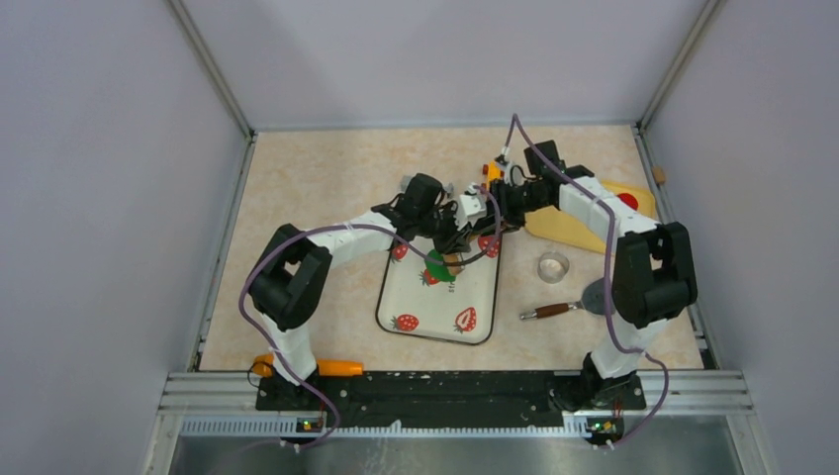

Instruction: Roll out the dumpling wrappers from the dough

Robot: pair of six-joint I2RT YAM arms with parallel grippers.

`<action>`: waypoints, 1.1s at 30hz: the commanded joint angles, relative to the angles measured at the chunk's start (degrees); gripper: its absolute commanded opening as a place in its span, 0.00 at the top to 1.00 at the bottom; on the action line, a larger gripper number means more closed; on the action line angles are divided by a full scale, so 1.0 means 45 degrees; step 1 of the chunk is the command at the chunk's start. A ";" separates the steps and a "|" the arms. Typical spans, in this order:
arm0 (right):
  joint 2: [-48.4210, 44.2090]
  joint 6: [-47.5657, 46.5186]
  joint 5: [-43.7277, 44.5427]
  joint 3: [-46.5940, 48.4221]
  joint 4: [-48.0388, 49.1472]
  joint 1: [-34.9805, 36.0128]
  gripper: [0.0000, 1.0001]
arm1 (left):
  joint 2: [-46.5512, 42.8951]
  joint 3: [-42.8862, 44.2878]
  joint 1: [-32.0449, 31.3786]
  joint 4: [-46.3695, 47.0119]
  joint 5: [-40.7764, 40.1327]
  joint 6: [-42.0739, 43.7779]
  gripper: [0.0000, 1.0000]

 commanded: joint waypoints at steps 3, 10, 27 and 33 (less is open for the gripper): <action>-0.0675 -0.0274 -0.0458 -0.0346 0.0639 0.1185 1.00 | -0.0613 -0.1226 -0.0141 0.0984 -0.0560 -0.1513 1.00; -0.0359 -0.0204 -0.0249 -0.0575 0.1161 0.1487 1.00 | -0.0718 -0.1838 -0.0036 0.1387 -0.1098 -0.1621 1.00; 0.0687 -0.0742 -0.0710 0.1026 0.0742 0.1537 1.00 | -0.1126 -0.1306 0.0405 0.1169 -0.1115 -0.1855 1.00; 0.1175 -0.0618 -0.0767 0.1096 0.0819 0.1529 1.00 | -0.0983 -0.1164 0.0505 0.1158 -0.1338 -0.1402 1.00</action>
